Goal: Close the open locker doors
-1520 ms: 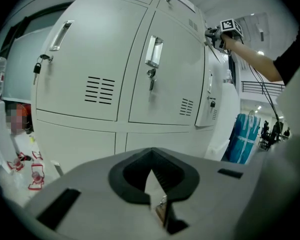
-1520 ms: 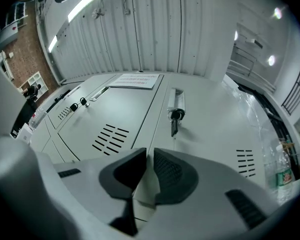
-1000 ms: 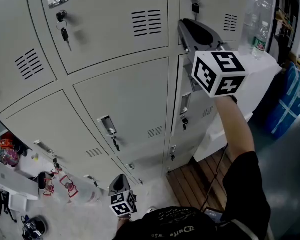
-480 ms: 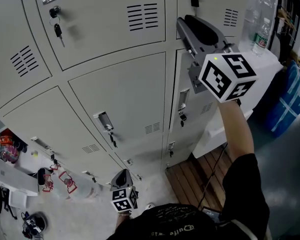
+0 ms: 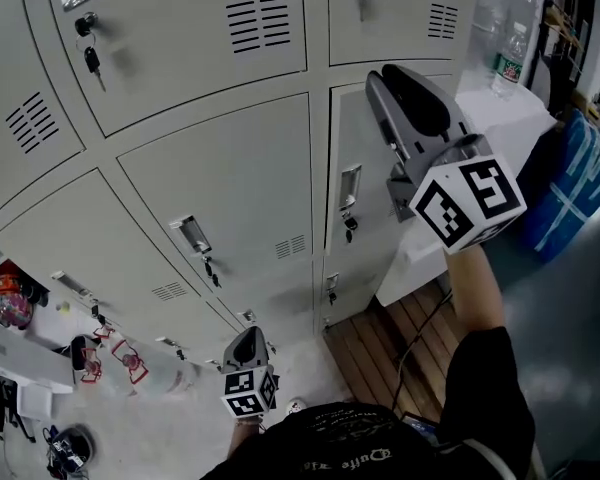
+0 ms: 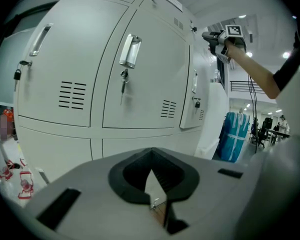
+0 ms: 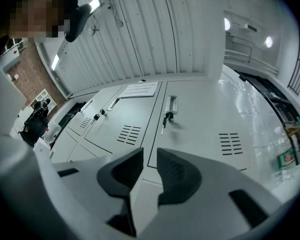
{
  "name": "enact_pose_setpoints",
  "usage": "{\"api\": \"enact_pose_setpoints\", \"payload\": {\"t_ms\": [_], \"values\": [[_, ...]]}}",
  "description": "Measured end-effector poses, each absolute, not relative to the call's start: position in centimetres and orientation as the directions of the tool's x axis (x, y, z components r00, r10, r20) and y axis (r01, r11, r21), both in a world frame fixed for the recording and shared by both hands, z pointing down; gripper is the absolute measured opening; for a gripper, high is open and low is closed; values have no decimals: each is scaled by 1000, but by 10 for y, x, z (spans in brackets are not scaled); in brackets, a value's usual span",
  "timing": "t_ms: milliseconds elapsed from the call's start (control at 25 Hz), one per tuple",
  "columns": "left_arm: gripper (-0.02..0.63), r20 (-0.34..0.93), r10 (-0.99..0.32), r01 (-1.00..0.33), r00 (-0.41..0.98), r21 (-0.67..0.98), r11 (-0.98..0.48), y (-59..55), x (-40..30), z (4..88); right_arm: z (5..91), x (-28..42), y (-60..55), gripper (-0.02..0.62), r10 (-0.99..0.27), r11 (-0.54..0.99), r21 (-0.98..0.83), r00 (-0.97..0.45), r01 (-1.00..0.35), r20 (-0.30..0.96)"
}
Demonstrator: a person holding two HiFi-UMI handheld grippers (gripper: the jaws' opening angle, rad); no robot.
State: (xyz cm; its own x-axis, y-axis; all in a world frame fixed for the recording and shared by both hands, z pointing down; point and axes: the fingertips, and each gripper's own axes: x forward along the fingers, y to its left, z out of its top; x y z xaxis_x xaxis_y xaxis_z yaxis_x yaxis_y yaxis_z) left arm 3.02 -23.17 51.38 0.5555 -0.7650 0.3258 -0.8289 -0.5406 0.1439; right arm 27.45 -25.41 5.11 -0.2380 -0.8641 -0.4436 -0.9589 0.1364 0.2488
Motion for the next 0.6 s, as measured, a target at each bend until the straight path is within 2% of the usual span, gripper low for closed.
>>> {"api": "enact_pose_setpoints", "payload": {"t_ms": [400, 600], "values": [[6, 260, -722, -766, 641, 173, -618, -207, 69, 490, 134, 301, -219, 84, -915, 108, 177, -167, -978, -367], [6, 239, -699, -737, 674, 160, -656, -195, 84, 483, 197, 310, -213, 84, -950, 104, 115, -133, -988, -283]]}}
